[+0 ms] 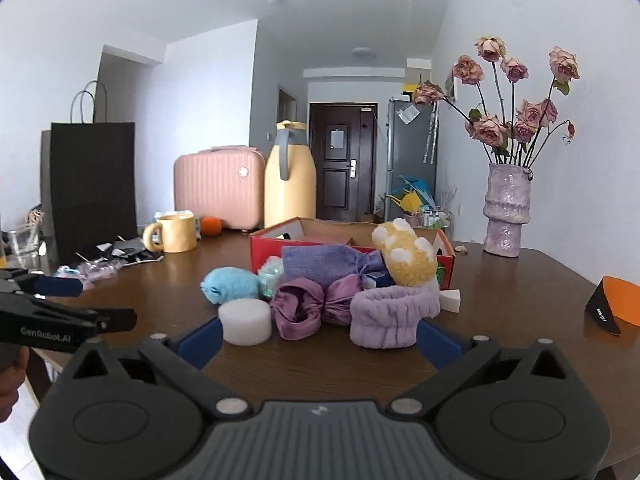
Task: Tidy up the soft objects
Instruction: 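Grasp the white round sponge with the left tool, then lift the white round sponge with the left tool while the right tool grasps the white wedge sponge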
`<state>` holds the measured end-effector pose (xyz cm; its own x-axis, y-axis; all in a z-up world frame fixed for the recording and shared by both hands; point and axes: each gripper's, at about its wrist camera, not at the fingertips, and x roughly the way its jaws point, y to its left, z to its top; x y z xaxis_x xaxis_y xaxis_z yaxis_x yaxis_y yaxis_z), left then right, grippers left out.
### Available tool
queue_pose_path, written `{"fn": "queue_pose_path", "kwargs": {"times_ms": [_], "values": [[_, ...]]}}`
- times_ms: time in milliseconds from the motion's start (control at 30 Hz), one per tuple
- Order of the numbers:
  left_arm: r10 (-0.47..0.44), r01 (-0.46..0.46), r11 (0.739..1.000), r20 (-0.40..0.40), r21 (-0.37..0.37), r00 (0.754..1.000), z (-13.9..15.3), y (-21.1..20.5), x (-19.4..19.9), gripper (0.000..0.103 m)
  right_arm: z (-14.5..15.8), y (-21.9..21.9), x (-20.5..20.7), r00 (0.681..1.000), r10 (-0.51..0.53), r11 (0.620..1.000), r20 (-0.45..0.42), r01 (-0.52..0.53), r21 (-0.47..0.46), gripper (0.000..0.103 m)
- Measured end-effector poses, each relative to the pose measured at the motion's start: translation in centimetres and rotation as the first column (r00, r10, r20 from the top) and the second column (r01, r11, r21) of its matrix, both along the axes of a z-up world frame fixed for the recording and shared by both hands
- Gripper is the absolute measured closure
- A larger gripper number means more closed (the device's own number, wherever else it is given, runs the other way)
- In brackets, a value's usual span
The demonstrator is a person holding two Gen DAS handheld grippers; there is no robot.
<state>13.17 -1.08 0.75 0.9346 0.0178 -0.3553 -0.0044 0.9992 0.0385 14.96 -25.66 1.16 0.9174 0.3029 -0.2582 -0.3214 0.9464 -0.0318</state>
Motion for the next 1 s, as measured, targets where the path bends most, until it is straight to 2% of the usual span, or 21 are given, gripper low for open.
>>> {"fn": "queue_pose_path", "kwargs": {"times_ms": [133,300,400,500,633,733,867,967,1000], "values": [[-0.026,0.025,1.0,-0.04,-0.01,0.999,-0.5,-0.2,2.3,0.001,-0.3,-0.3,1.6,1.0,0.001,1.0,0.0,-0.001,0.021,0.0],[-0.095,0.094,0.995,-0.08,-0.026,0.992,-0.8,-1.7,6.6,0.003,-0.3,-0.4,4.4,0.997,-0.008,1.0,-0.075,0.009,0.009,0.0],[-0.124,0.121,0.992,-0.11,-0.036,0.986,-1.0,-2.5,9.5,0.011,-0.2,-0.8,5.8,0.996,0.002,1.0,-0.087,0.0,0.016,0.001],[-0.157,0.151,0.987,-0.145,-0.053,0.977,-1.3,-3.2,11.9,0.02,-0.1,-1.4,7.6,0.995,-0.065,0.998,-0.076,0.064,-0.015,0.004],[-0.178,0.169,0.984,-0.191,-0.061,0.965,-1.9,-3.8,14.3,0.046,0.1,-3.5,10.4,0.986,-0.143,0.99,-0.084,0.143,-0.002,0.011],[-0.201,0.183,0.978,-0.224,-0.097,0.954,-2.4,-3.6,15.2,0.051,0.4,-6.1,13.2,0.97,-0.223,0.974,-0.099,0.225,0.01,0.014],[-0.204,0.188,0.978,-0.228,-0.091,0.952,-2.2,-3.1,15.4,0.052,0.6,-9.4,17.9,0.938,-0.307,0.951,-0.162,0.308,-0.019,0.019],[-0.184,0.168,0.981,-0.187,-0.099,0.965,-0.8,-2.1,15.1,0.052,0.2,-10.6,21.9,0.933,-0.298,0.954,-0.204,0.293,-0.053,0.023],[-0.171,0.155,0.982,-0.168,-0.104,0.971,-0.3,-1.7,15.1,0.052,-0.2,-10.8,23.3,0.935,-0.279,0.96,-0.221,0.274,-0.053,0.027]]}}
